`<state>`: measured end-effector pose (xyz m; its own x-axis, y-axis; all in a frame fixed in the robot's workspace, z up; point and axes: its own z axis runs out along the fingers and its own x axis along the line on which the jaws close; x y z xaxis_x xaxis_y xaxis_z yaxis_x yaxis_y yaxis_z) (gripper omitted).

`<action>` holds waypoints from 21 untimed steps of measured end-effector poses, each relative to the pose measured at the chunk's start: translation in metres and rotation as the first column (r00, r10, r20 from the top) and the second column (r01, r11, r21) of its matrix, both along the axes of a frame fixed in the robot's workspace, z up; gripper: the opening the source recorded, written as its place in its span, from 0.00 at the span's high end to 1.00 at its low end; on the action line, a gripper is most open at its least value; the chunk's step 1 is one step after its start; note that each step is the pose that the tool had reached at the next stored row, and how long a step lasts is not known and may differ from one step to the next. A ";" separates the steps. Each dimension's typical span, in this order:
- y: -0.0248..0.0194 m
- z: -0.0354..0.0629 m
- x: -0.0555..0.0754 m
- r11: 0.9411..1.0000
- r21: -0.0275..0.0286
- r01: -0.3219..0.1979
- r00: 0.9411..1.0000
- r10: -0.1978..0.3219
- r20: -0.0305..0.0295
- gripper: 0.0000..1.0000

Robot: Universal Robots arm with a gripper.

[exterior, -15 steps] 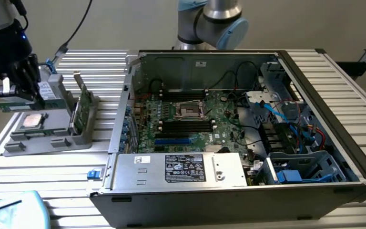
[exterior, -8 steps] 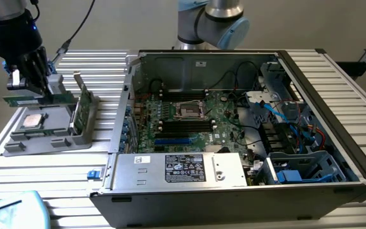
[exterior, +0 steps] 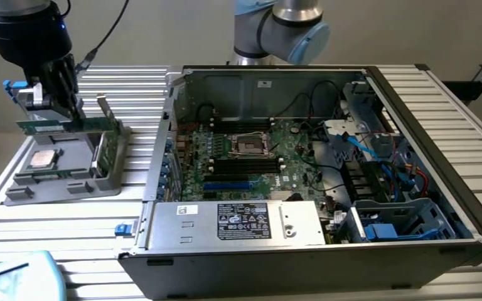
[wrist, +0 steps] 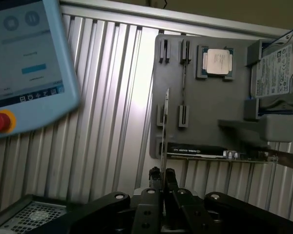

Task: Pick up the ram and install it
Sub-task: 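Pick up the ram and move it above insertion slot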

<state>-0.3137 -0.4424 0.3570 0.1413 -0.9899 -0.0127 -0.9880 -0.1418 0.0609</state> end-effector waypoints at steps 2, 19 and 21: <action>-0.0008 0.0034 0.009 1.000 0.001 0.000 1.000 0.000 0.000 0.86; -0.0085 0.0290 0.086 1.000 0.008 0.000 1.000 0.000 -0.002 0.86; -0.0092 0.0308 0.096 1.000 0.011 0.000 1.000 0.000 -0.002 0.86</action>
